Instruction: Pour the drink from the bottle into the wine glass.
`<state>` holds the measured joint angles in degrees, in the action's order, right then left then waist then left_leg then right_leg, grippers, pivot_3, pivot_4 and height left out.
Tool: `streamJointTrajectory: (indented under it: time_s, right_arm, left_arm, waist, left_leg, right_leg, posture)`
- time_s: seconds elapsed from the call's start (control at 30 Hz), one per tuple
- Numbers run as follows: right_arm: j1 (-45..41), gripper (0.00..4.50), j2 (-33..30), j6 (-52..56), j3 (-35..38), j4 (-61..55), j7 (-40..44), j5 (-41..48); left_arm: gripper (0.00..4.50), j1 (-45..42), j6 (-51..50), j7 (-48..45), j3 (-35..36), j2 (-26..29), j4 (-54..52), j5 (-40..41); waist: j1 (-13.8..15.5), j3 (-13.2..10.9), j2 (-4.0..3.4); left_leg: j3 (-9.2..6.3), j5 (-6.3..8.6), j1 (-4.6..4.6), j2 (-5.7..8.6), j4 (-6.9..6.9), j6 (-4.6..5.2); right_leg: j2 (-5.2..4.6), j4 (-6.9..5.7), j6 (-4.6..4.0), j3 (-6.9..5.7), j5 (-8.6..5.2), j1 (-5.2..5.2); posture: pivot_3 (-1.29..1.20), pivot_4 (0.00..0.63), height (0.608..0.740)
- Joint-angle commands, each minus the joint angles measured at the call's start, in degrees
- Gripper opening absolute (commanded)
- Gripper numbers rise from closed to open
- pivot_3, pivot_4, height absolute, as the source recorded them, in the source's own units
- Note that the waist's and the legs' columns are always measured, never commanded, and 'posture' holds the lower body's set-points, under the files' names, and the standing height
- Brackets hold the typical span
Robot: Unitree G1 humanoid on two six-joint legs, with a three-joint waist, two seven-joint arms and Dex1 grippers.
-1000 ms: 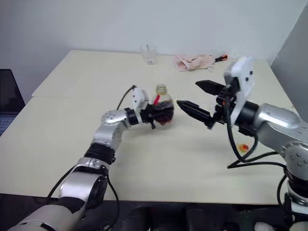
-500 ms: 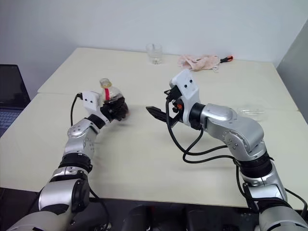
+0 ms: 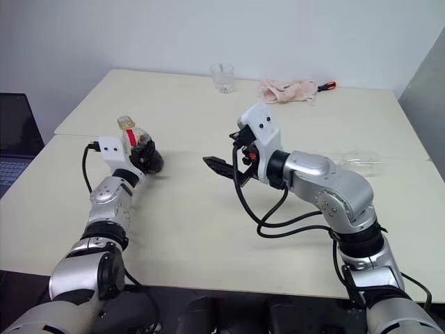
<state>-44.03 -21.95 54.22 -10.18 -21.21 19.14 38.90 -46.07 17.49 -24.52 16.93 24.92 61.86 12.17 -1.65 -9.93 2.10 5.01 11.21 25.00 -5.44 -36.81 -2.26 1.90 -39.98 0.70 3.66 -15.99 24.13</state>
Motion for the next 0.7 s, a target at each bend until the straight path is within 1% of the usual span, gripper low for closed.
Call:
streamJointTrajectory:
  time_s: [0.03,0.1,0.3,0.33,0.6,0.7]
  right_arm:
    - [-1.0,4.5,0.3,0.1,1.9,-2.6,0.3,-0.6]
    - [-0.9,4.5,0.3,0.2,2.0,-2.8,0.2,-0.7]
    - [-0.5,4.5,0.1,0.1,2.2,-3.1,0.8,-0.9]
    - [-0.5,4.5,0.0,0.1,2.3,-3.2,0.9,-0.9]
    - [0.8,4.5,-2.3,0.7,4.8,-4.3,2.7,-0.1]
    - [1.6,4.5,-3.8,0.9,5.8,-4.6,3.5,-0.2]
  left_arm:
    - [1.71,-1.2,0.0,-0.6,1.2,1.2,0.7,0.9]
    - [2.3,-1.1,0.4,-0.3,1.2,1.3,0.9,0.8]
    - [4.29,-0.8,1.0,0.3,1.9,0.5,0.3,1.2]
    - [4.47,-0.6,1.0,0.3,1.8,0.3,0.1,1.1]
    - [4.47,3.9,-1.0,-1.5,1.9,0.3,-4.5,2.2]
    - [4.47,7.2,-4.0,-4.5,1.5,0.0,-8.7,3.5]
  waist:
    - [0.0,0.0,0.0]
    - [0.0,0.0,0.0]
    - [0.0,0.0,0.01]
    - [0.0,0.0,0.01]
    - [0.0,0.0,0.01]
    - [-0.1,0.0,0.01]
  left_leg:
    - [0.0,0.0,0.0,0.0,0.0,0.0]
    - [-0.02,0.0,0.0,-0.01,0.01,0.0]
    - [-0.01,0.0,0.0,0.0,0.0,0.0]
    - [-0.01,0.0,0.0,0.0,0.0,0.0]
    - [-0.01,0.0,0.0,-0.01,0.01,0.0]
    - [-0.01,0.0,0.0,-0.02,0.01,0.0]
  right_leg:
    - [0.0,0.0,0.0,0.0,0.0,0.0]
    - [0.0,-0.01,0.0,-0.01,0.0,0.0]
    - [0.0,-0.01,0.0,-0.01,0.0,0.0]
    - [0.01,0.0,0.0,-0.01,0.0,0.0]
    - [0.0,-0.01,-0.01,0.0,0.0,0.0]
    - [0.0,-0.01,-0.01,0.0,0.0,0.0]
  posture:
    - [0.0,0.15,0.74]
    - [0.0,0.15,0.74]
    - [0.0,0.15,0.74]
    - [0.0,0.15,0.74]
    - [0.0,0.15,0.74]
    - [0.0,0.15,0.74]
